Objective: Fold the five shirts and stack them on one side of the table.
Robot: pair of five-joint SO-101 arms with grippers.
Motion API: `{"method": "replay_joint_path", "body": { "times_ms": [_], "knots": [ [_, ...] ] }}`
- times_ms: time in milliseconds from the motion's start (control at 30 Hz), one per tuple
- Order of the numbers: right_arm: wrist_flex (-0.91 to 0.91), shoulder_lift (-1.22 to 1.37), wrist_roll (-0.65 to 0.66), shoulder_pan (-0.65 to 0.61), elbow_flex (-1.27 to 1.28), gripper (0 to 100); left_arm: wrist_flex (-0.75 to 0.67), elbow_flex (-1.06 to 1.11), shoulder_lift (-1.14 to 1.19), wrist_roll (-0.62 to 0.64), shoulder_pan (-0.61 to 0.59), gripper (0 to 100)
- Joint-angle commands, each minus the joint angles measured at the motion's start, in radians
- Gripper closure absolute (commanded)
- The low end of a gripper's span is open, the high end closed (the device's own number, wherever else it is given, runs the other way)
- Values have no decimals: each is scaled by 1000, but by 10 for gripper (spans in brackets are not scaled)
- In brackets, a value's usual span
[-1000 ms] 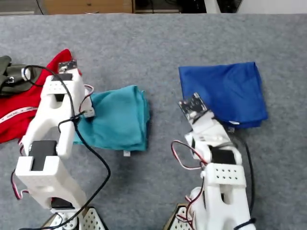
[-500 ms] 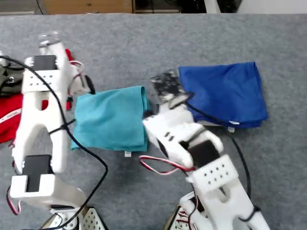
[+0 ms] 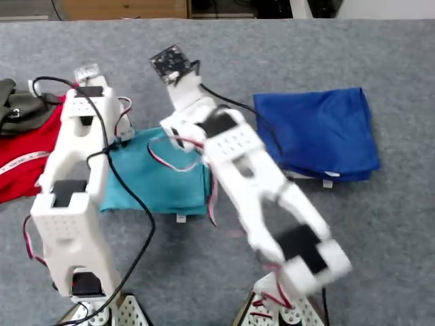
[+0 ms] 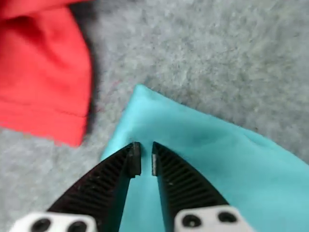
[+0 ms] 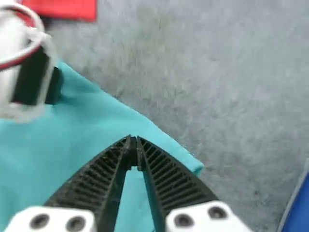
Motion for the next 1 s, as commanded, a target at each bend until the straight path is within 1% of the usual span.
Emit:
{"method": "replay_joint_path", "body": {
  "times_ms": [0,200,300,367,467,600,667,767,867,967],
  "knots": [
    [-20,171,8,85,-136,997,-8,-114,56,12,-12,978],
    [-20,355,14,191,-228,997,-5,-153,85,11,-49,982],
    [-18,378,14,208,-274,997,6,-160,85,9,-51,982],
    [-12,369,14,206,-291,997,44,-184,85,8,-49,982],
    [78,317,14,191,-331,997,132,-264,85,6,-51,982],
    [239,200,15,151,-377,997,275,-437,85,6,-55,982],
    [288,139,15,133,-381,997,341,-529,85,6,-55,982],
    [336,54,15,117,-381,997,397,-644,94,5,-54,982],
    [408,-31,15,125,-381,997,434,-704,94,2,-54,982],
    [522,-105,15,124,-380,997,473,-729,85,-71,-46,982]
  ]
}}
